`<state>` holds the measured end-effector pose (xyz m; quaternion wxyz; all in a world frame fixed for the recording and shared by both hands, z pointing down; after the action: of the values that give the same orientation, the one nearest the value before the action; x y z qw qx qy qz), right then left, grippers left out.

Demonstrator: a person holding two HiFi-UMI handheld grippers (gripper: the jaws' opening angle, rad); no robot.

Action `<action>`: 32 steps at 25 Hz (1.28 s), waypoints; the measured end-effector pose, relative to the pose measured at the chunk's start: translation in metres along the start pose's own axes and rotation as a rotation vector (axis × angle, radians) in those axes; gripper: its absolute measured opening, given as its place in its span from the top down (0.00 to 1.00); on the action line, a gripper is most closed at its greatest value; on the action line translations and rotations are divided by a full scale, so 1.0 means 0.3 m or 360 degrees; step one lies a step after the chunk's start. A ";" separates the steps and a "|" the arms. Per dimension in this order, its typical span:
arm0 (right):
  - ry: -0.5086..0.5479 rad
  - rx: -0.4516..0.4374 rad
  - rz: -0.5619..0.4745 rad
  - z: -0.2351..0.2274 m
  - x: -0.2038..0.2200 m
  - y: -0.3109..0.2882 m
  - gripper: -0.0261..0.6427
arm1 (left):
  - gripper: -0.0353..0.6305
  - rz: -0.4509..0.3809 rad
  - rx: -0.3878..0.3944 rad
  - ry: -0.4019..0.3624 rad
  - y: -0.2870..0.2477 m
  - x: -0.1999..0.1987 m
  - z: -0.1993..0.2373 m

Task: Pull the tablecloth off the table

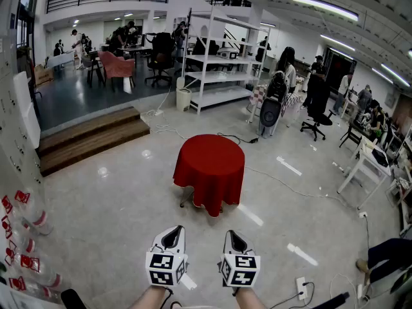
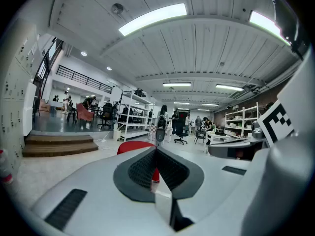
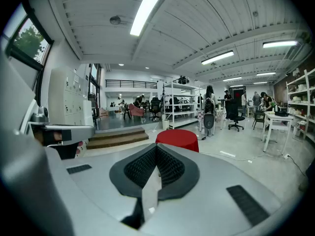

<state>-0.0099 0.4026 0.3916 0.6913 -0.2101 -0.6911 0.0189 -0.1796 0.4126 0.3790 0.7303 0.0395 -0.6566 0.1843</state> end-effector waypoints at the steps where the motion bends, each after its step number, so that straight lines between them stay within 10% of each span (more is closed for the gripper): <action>1: 0.0001 -0.0001 -0.0001 0.005 0.002 -0.002 0.92 | 0.92 0.0000 -0.0002 -0.0002 0.002 0.001 0.006; 32: -0.0129 0.0138 0.0060 0.013 0.053 -0.104 0.92 | 0.92 0.0085 -0.0029 0.0090 -0.007 0.087 0.205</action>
<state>-0.0213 0.3802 0.4163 0.6708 -0.1918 -0.7129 0.0703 -0.2351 0.3980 0.4130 0.7437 0.0102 -0.6381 0.1989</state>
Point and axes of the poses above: the fingertips, and each gripper's own axes: y backward along the fingers, z to its left, x out of its underside, the point moved 2 cm from there along y, backward along the fingers
